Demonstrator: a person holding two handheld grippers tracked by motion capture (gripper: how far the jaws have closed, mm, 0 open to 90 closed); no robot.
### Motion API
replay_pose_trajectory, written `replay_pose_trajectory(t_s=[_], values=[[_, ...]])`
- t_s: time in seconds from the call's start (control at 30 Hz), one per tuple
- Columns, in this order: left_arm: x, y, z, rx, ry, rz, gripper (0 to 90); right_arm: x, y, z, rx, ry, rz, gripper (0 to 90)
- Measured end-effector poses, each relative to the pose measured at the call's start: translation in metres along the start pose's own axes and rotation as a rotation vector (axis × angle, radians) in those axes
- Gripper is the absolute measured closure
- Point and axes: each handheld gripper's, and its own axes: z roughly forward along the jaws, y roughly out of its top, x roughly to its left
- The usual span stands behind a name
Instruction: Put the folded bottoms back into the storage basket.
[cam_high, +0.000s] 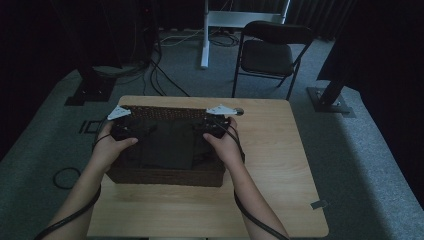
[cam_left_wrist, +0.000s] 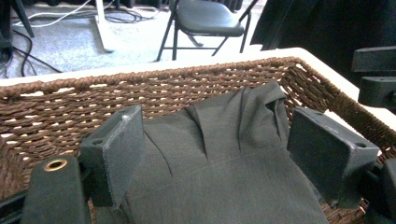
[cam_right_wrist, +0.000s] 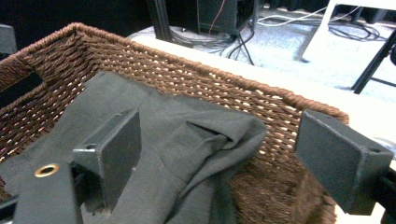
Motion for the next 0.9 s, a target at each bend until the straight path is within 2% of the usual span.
replay_pose_trajectory(t_s=[0.17,0.23,0.3,0.43,0.7,0.9], values=[[-0.003,0.0,-0.015,-0.072,0.013,-0.011,21.2,-0.007,-0.002,-0.012,-0.006,-0.012,-0.017,14.8],[-0.004,0.001,-0.02,-0.086,0.013,-0.019,21.2,-0.01,-0.003,-0.016,-0.005,-0.016,-0.018,14.7],[-0.004,0.001,-0.025,-0.086,0.012,-0.021,20.3,-0.013,-0.005,-0.02,-0.004,-0.016,-0.02,14.7],[-0.006,-0.002,-0.032,-0.077,0.003,0.0,20.0,-0.02,-0.011,-0.029,-0.008,-0.026,-0.026,14.7],[-0.014,-0.014,-0.037,-0.056,-0.018,0.03,19.4,-0.033,-0.022,-0.044,-0.022,-0.044,-0.024,14.7],[-0.026,-0.024,-0.042,-0.054,-0.036,0.059,19.4,-0.046,-0.034,-0.059,-0.031,-0.072,-0.03,14.7]])
